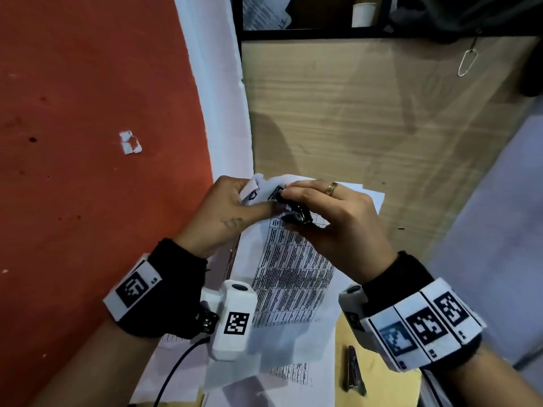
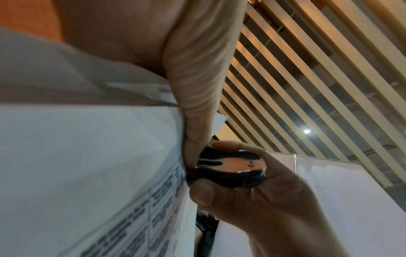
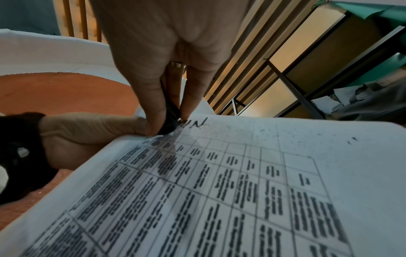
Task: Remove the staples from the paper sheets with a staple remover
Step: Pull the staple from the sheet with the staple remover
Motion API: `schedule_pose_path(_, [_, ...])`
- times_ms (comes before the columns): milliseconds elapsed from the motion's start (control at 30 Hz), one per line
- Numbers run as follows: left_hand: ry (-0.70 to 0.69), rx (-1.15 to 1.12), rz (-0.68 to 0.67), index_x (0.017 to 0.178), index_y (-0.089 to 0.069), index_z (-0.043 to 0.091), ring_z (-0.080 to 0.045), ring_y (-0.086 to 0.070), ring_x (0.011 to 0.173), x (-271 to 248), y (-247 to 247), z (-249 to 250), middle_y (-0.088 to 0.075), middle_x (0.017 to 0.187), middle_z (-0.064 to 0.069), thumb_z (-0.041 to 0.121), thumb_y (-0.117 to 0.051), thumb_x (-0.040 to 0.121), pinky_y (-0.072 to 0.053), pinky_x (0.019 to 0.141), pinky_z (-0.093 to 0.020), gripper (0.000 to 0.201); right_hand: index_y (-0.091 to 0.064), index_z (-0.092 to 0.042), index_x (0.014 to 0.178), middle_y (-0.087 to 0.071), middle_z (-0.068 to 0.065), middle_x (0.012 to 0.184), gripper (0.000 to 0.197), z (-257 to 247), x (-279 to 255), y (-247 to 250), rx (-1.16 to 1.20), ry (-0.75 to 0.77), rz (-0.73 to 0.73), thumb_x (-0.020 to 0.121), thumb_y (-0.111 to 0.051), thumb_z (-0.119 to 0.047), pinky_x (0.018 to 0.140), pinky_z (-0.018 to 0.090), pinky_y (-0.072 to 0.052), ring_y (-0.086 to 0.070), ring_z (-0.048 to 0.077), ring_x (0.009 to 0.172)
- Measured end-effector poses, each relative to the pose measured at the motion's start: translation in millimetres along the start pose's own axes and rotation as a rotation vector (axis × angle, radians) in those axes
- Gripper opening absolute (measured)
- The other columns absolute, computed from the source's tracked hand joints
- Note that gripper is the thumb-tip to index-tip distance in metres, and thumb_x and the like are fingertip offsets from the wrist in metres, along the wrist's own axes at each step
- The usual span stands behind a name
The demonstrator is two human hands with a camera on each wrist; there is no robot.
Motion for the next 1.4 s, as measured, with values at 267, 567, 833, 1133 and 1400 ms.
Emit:
schedule_pose_path(267, [0.047, -0.034, -0.052, 0.094, -0.067, -0.005, -0.011, -0.067, 0.079, -1, 0, -2, -0.072, 0.083, -0.005, 0.000, -0.067, 0.073, -0.054, 0.073, -0.019, 0.021, -0.071, -0.006, 0.093, -0.070, 0.004, 0.092, 0.020, 0, 0, 1, -0.006, -0.013, 0.011, 0.074, -0.075, -0.011, 0.067, 0.036, -0.053, -0.067, 0.024, 0.082])
schedule_pose_path(567, [0.091, -0.088, -0.013, 0.093, -0.068, 0.000, -0.019, -0.065, 0.083, 2, 3, -12, -0.071, 0.091, -0.013, 0.011, -0.070, 0.065, -0.052, 0.081, -0.033, 0.030, -0.071, -0.008, 0.094, -0.070, -0.001, 0.092, 0.027, 11, -2, 2, 0.227, -0.135, 0.030, 0.069, -0.080, -0.012, 0.076, 0.025, -0.052, -0.064, 0.008, 0.084])
schedule_pose_path(833, [0.003, -0.101, -0.021, 0.089, -0.070, 0.007, -0.010, -0.067, 0.075, 3, -3, -5, -0.073, 0.081, 0.001, 0.015, -0.066, 0.071, -0.054, 0.073, -0.022, 0.020, -0.070, -0.023, 0.091, -0.072, -0.003, 0.096, 0.032, 28, -6, 0, 0.623, -0.377, 0.092, 0.063, -0.081, -0.014, 0.084, 0.035, -0.055, -0.069, 0.014, 0.092])
schedule_pose_path(1133, [-0.238, 0.354, 0.308, 0.082, -0.065, 0.015, -0.020, -0.053, 0.060, 7, 5, -12, -0.061, 0.070, -0.024, 0.049, -0.060, 0.074, -0.049, 0.061, -0.047, 0.035, -0.069, -0.003, 0.094, -0.068, 0.007, 0.094, 0.023, 14, -7, -4, 0.116, -0.157, 0.165, 0.072, -0.075, -0.005, 0.073, 0.034, -0.053, -0.063, 0.021, 0.085])
schedule_pose_path(1400, [-0.224, 0.494, 0.257, 0.084, -0.062, 0.032, -0.035, -0.060, 0.065, 14, 1, -29, -0.061, 0.066, -0.018, 0.054, -0.054, 0.077, -0.049, 0.060, -0.050, 0.024, -0.069, -0.004, 0.091, -0.068, 0.006, 0.091, 0.022, 22, -18, -13, 0.066, -0.224, 0.226, 0.070, -0.076, -0.002, 0.072, 0.025, -0.051, -0.060, 0.019, 0.084])
Point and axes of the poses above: each hand's wrist, its own x-axis towards the middle knuckle, its own y-axis out of the back of the hand, z = x × y, the point moved 7 cm from there along x, towards the middle knuckle
